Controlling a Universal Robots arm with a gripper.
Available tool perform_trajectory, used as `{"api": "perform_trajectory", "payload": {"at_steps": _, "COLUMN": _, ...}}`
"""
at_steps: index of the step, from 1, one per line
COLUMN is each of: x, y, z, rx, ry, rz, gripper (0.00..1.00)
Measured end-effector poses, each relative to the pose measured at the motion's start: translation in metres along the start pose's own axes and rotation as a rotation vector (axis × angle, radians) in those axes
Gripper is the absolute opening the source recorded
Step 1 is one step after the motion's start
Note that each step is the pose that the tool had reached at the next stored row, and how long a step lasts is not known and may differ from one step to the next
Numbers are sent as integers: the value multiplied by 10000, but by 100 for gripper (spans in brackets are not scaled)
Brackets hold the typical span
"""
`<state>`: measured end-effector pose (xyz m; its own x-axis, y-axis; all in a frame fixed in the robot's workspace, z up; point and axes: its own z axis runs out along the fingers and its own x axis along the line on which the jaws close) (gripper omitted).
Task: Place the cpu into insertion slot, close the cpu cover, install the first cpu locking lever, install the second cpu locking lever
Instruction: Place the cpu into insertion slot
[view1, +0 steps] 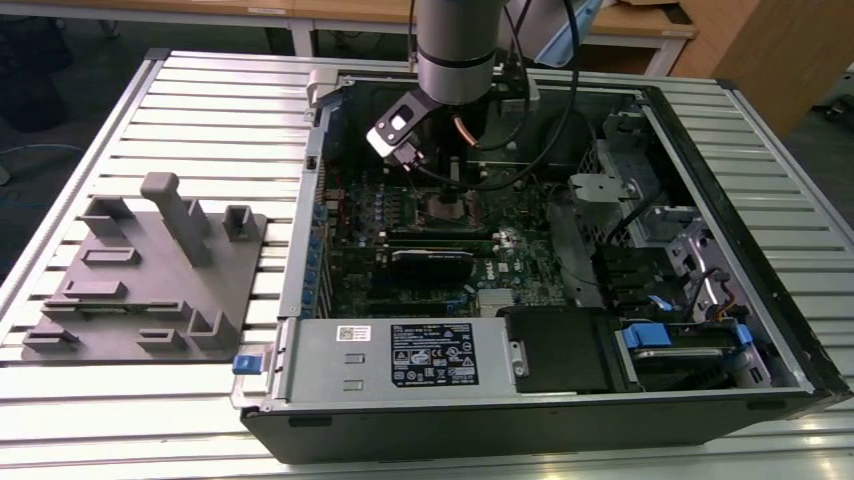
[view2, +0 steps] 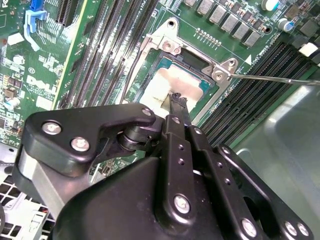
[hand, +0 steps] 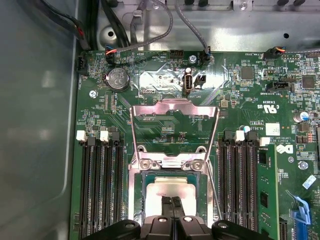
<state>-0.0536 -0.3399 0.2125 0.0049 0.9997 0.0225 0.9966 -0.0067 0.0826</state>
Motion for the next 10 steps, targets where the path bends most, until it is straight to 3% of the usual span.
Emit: {"api": "perform_trajectory", "payload": {"at_steps": 10, "x": -10, "y": -2, "z": 15, "rx": -3, "ry": -28, "rz": -2, "gripper": 11}}
